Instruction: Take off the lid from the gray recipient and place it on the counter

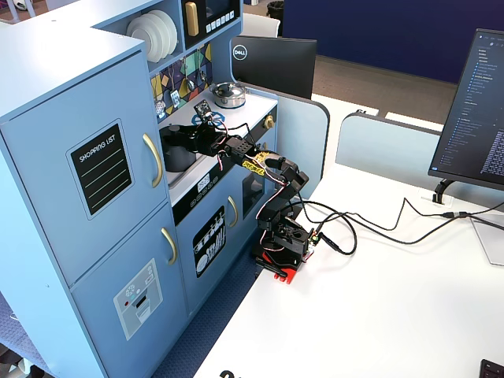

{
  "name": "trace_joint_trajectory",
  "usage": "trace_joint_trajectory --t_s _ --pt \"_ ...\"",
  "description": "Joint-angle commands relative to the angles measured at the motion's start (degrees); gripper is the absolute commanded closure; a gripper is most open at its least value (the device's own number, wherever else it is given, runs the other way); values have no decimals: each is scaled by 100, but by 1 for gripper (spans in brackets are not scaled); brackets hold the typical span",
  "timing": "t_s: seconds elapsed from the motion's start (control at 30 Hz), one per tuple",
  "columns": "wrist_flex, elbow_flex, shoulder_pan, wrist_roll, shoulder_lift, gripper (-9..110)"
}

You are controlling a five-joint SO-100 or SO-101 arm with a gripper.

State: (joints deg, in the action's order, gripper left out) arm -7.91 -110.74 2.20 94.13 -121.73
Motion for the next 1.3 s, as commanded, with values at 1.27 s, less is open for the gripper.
trace_joint_trajectory --t_s 1.27 --pt "1116 -35 2979 -281 -114 102"
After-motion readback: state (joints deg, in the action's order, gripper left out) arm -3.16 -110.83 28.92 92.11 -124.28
